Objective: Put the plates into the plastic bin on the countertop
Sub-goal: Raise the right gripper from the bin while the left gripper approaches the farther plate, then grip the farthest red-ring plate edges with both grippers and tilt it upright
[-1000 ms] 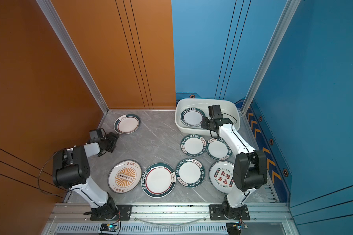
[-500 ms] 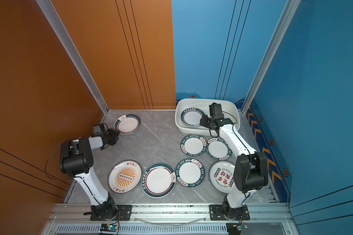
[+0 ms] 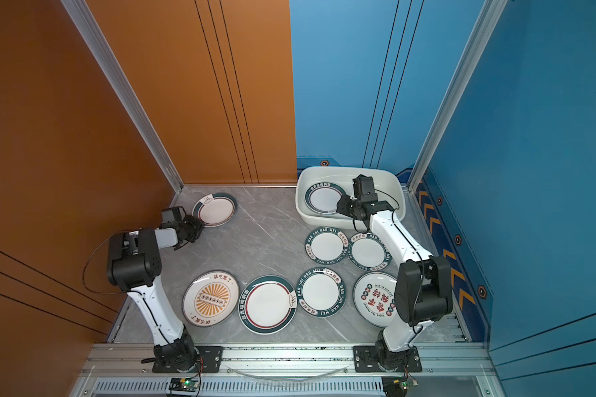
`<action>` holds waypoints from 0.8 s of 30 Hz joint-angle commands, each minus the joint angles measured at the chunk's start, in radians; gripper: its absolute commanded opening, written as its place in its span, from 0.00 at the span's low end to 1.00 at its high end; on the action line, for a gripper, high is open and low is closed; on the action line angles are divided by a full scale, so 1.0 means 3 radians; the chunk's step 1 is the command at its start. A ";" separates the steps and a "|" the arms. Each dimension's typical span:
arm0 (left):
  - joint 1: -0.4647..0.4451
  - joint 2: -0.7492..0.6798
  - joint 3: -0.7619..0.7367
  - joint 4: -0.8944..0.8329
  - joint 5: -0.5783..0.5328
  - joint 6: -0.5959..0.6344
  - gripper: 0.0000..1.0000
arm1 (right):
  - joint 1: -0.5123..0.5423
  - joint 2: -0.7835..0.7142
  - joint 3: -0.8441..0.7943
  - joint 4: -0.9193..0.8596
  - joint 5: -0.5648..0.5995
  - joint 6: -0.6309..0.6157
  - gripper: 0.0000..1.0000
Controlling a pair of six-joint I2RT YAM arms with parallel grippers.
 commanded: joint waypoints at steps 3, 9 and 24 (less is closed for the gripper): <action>-0.0010 0.0167 -0.0042 -0.0010 0.0007 -0.0004 0.15 | 0.0056 0.0008 -0.0028 0.0042 -0.0024 0.0037 0.49; -0.0001 0.0128 -0.0117 0.0099 0.0044 -0.0016 0.04 | 0.0081 0.0022 -0.0025 0.0037 -0.0032 0.0031 0.50; -0.0081 -0.0804 -0.0877 0.0612 0.0520 -0.0251 0.00 | 0.0123 0.0028 -0.0003 0.0334 -0.1023 0.0145 0.63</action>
